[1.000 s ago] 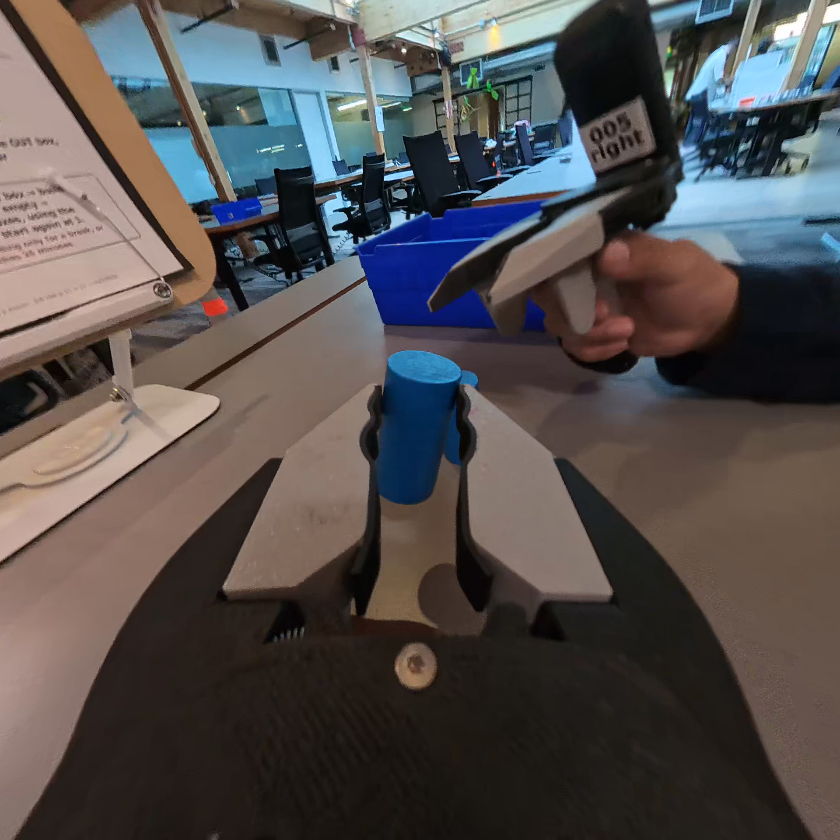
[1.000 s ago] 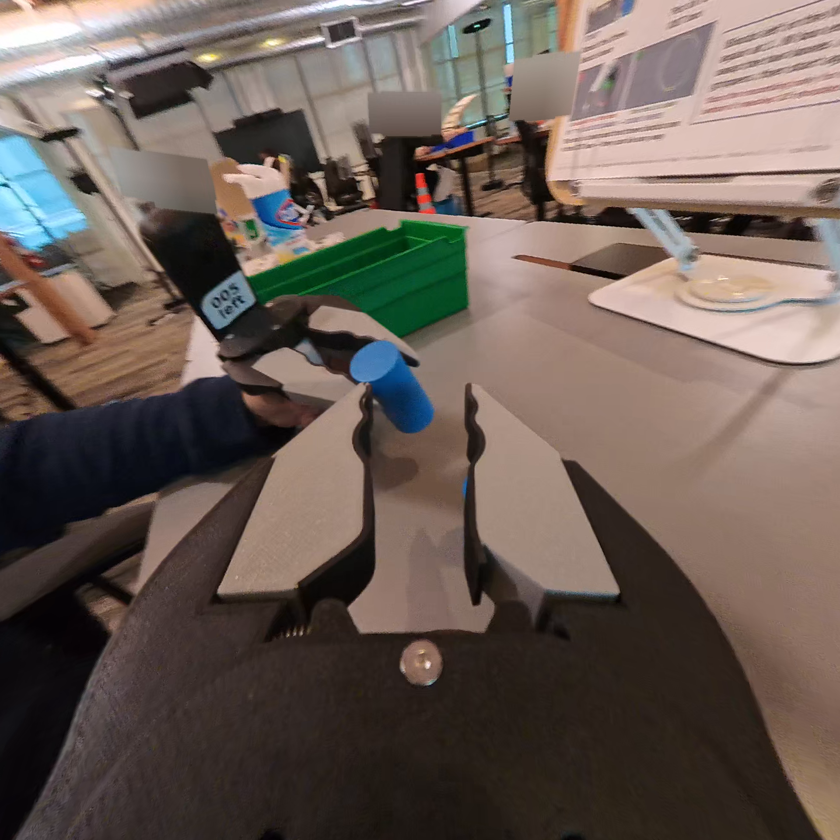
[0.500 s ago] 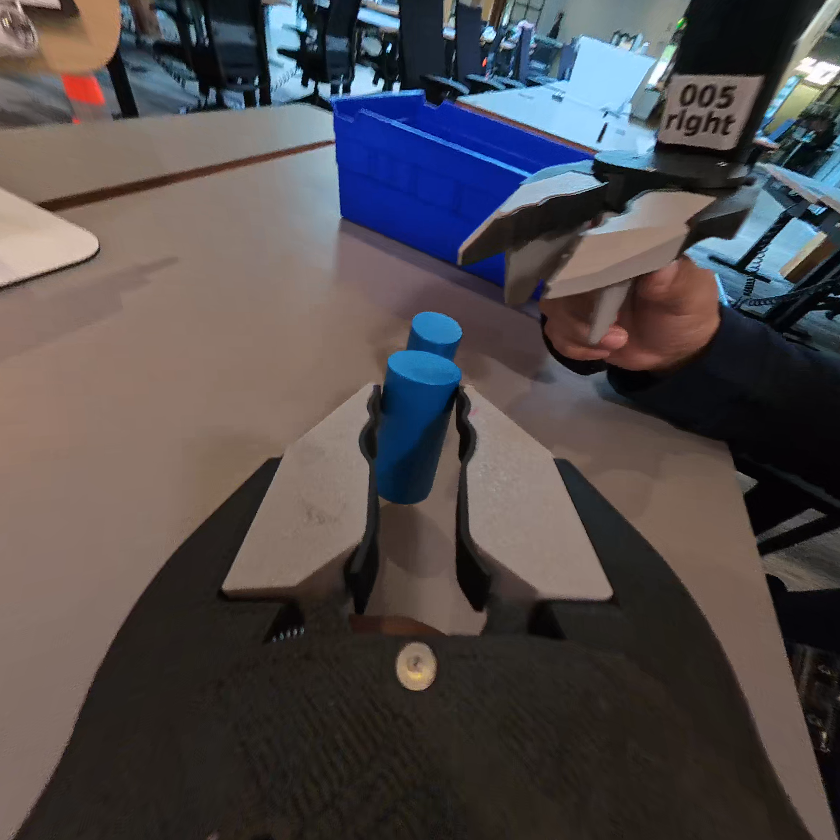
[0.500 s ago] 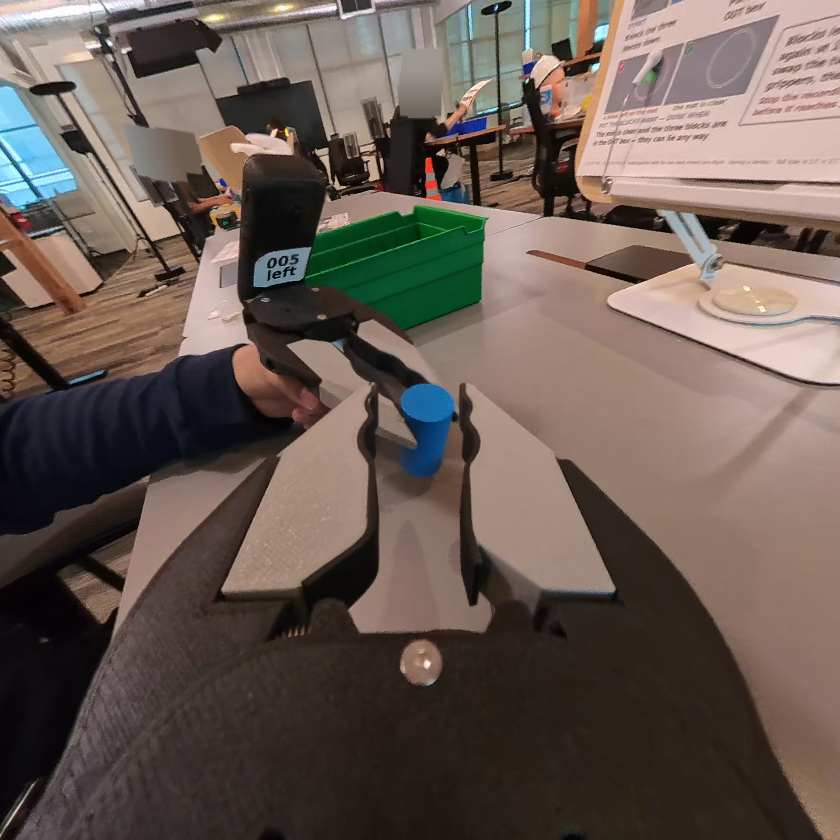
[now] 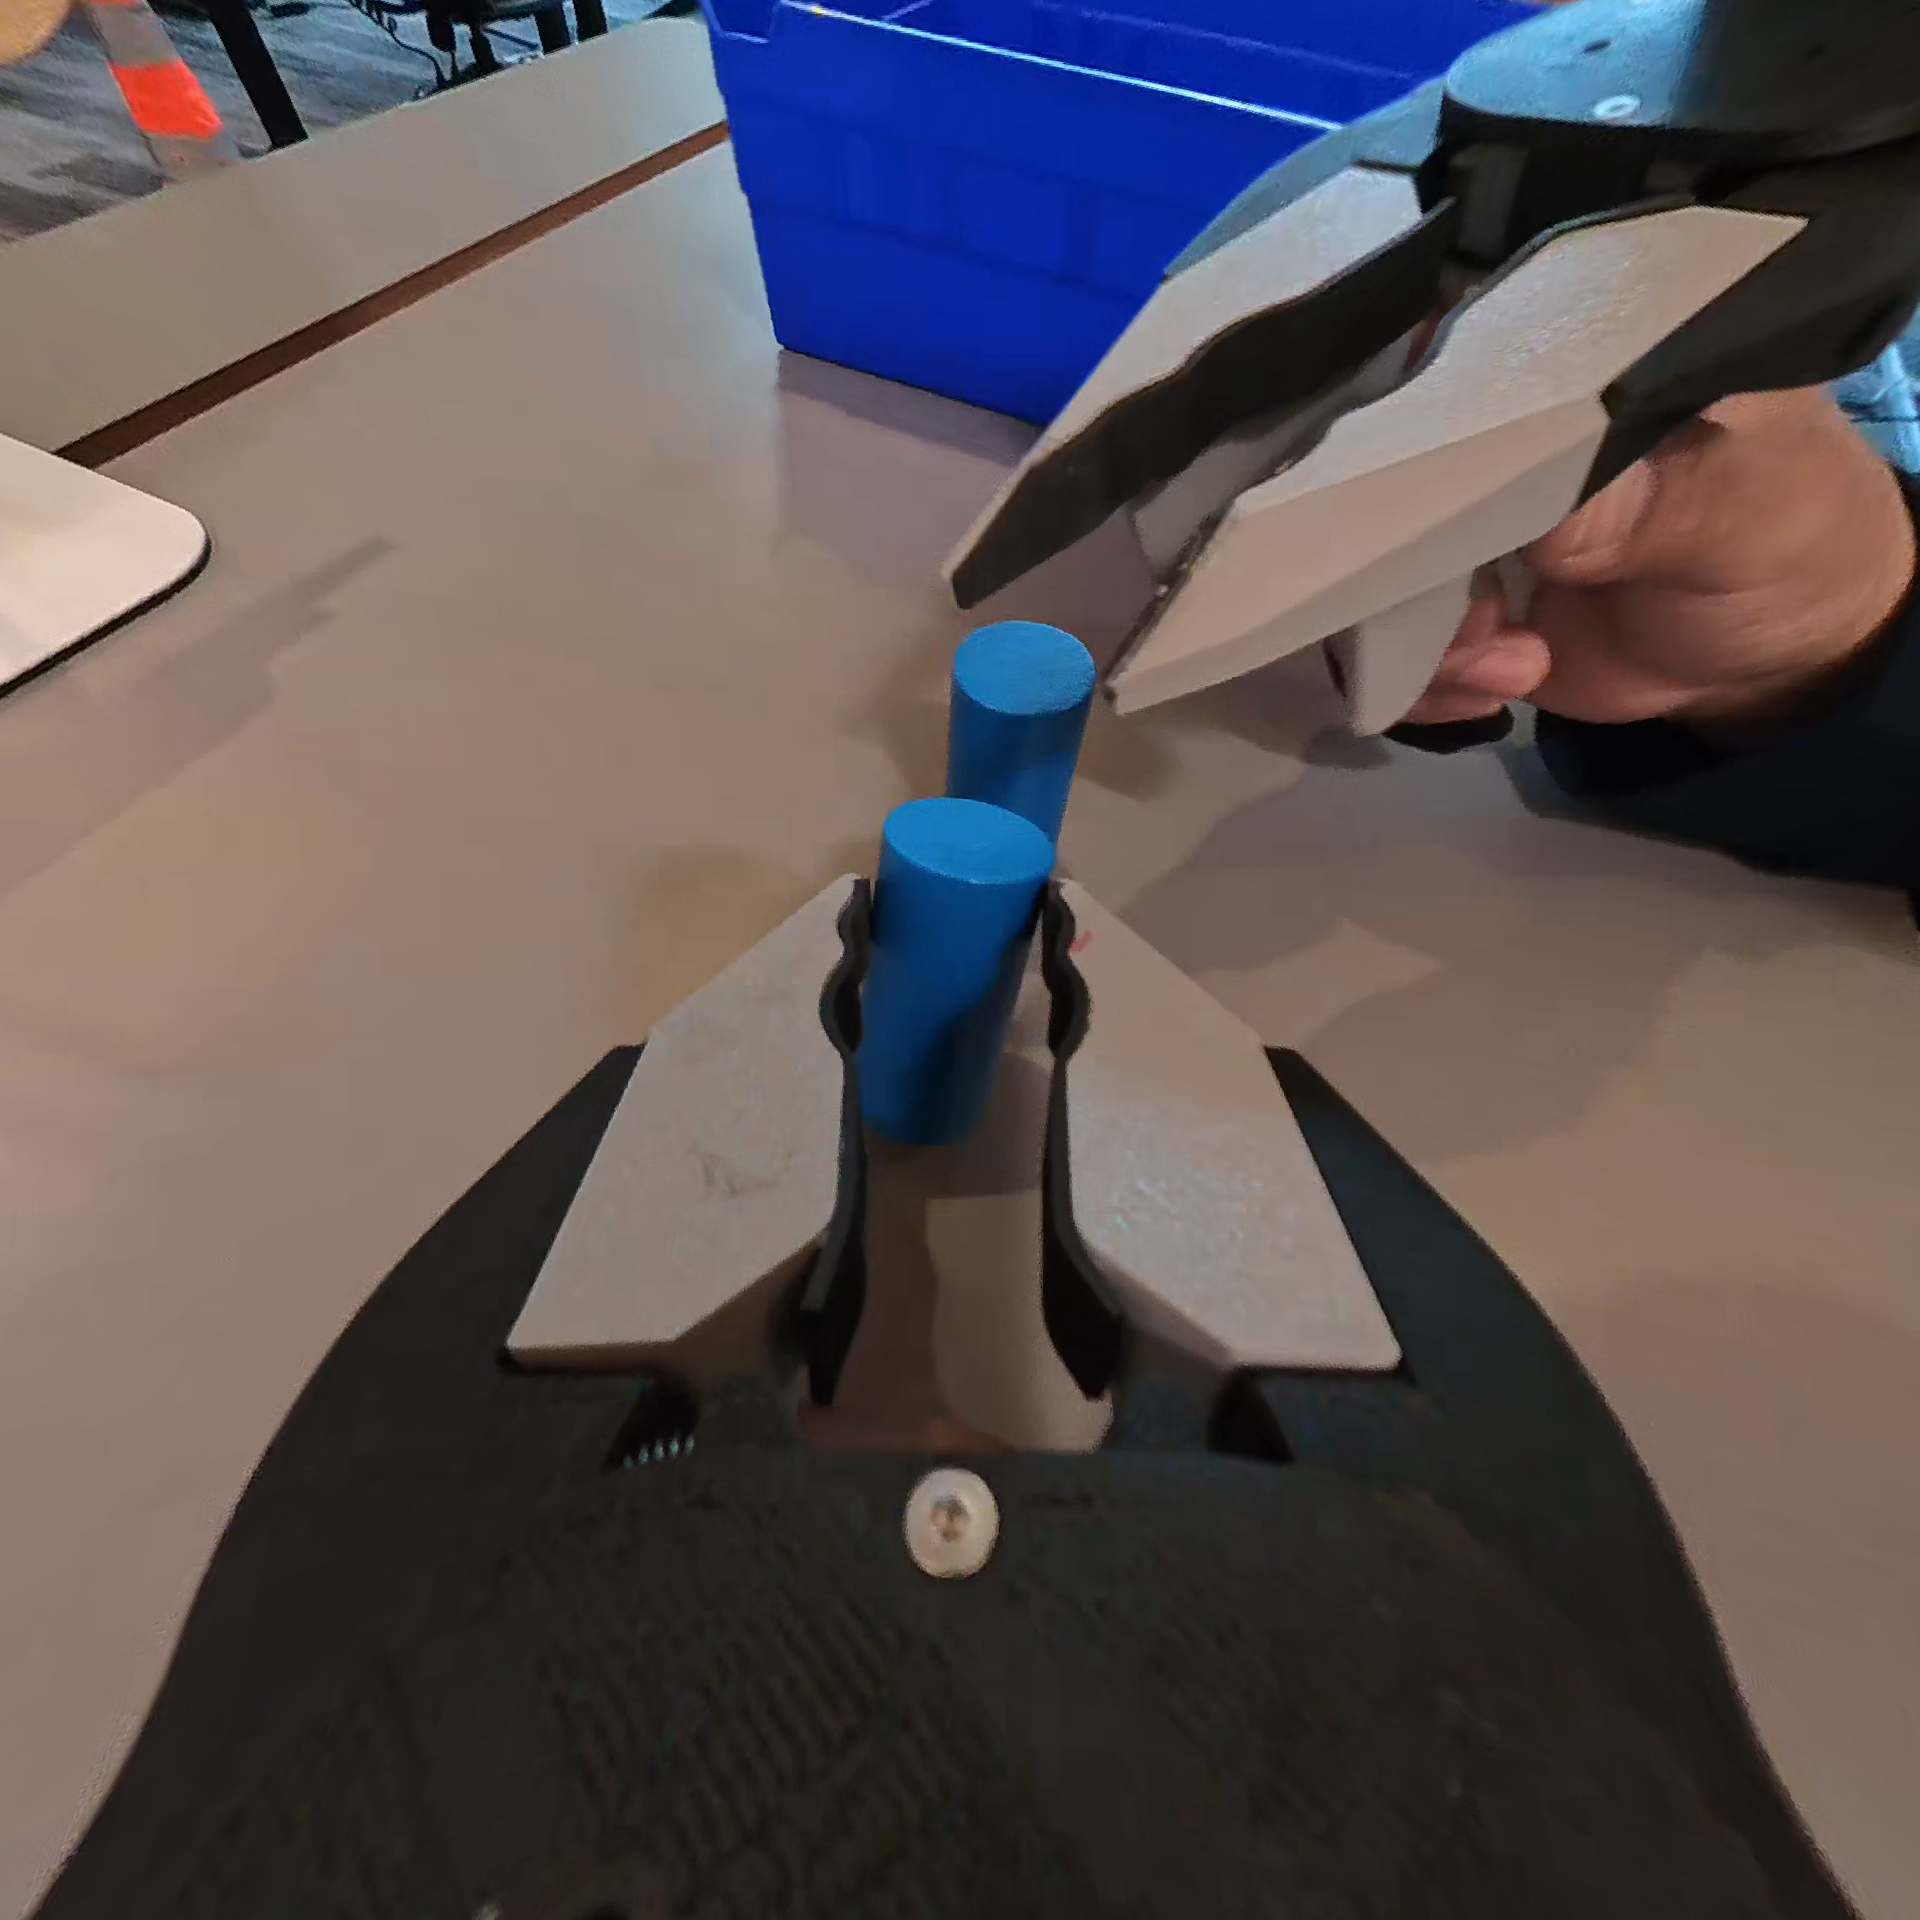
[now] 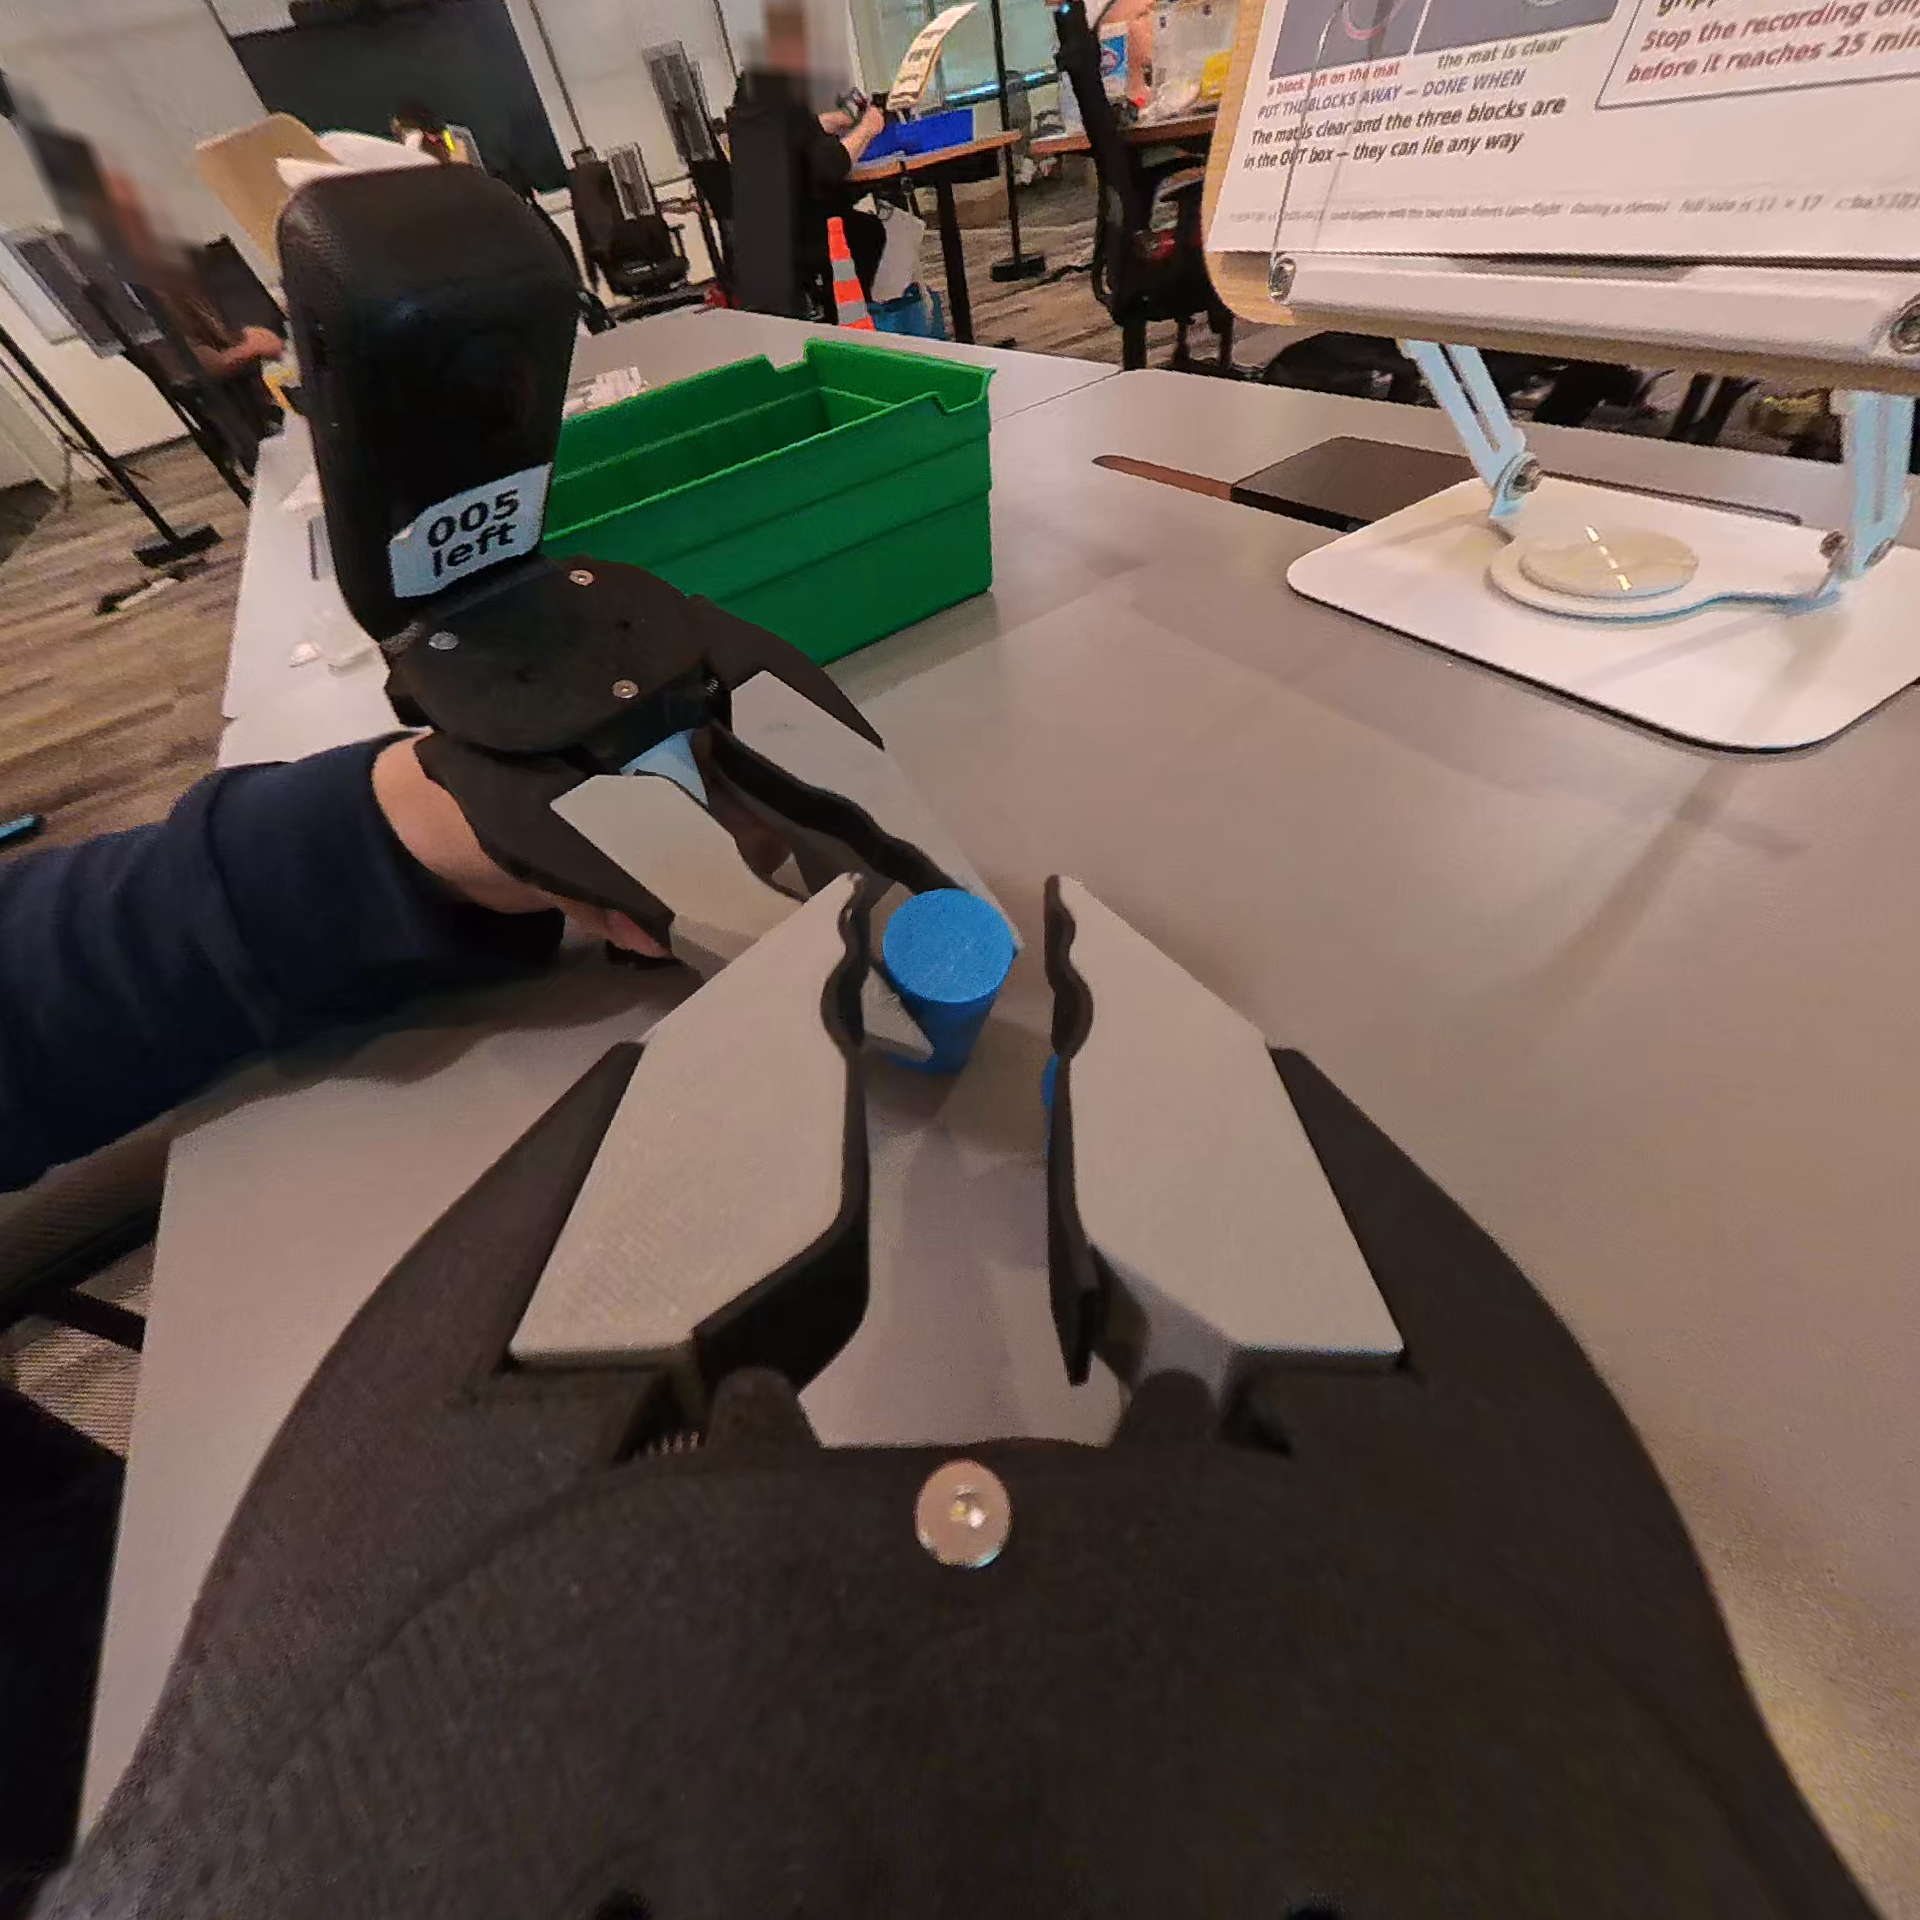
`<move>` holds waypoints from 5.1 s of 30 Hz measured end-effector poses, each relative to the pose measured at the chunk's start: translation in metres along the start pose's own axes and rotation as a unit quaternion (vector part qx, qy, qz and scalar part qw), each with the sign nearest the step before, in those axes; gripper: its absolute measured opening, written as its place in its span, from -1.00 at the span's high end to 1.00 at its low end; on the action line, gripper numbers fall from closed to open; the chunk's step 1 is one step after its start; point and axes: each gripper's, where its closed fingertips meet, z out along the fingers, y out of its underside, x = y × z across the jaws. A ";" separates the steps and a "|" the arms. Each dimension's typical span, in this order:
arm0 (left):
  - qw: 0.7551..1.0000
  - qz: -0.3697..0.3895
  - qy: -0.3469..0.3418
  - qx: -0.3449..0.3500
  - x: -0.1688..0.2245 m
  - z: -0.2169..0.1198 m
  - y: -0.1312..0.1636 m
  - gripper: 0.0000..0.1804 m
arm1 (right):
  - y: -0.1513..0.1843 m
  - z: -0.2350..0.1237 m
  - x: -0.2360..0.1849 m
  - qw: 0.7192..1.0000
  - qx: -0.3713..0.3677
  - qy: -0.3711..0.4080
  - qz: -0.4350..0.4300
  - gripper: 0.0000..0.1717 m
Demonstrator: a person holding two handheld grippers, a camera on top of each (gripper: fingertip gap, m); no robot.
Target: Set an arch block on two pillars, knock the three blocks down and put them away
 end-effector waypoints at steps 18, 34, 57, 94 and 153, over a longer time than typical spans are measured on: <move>0.999 -0.006 -0.032 -0.019 -0.015 -0.011 0.011 0.67 | -0.002 0.005 -0.003 1.000 0.001 0.005 -0.014 0.93; 0.999 -0.020 -0.029 -0.019 -0.018 -0.025 0.018 0.67 | -0.007 -0.004 0.007 1.000 0.019 0.019 -0.001 0.92; 0.998 -0.029 -0.040 -0.034 -0.021 -0.025 0.023 0.66 | -0.007 -0.004 0.006 1.000 0.022 0.015 0.002 0.91; 0.984 0.006 -0.178 0.011 -0.017 -0.089 -0.004 -0.09 | -0.015 -0.012 0.008 0.999 0.043 0.017 0.005 0.90; 0.821 0.450 -0.336 -0.100 0.002 -0.079 -0.073 0.91 | -0.045 -0.039 -0.027 0.983 0.124 -0.131 0.043 0.63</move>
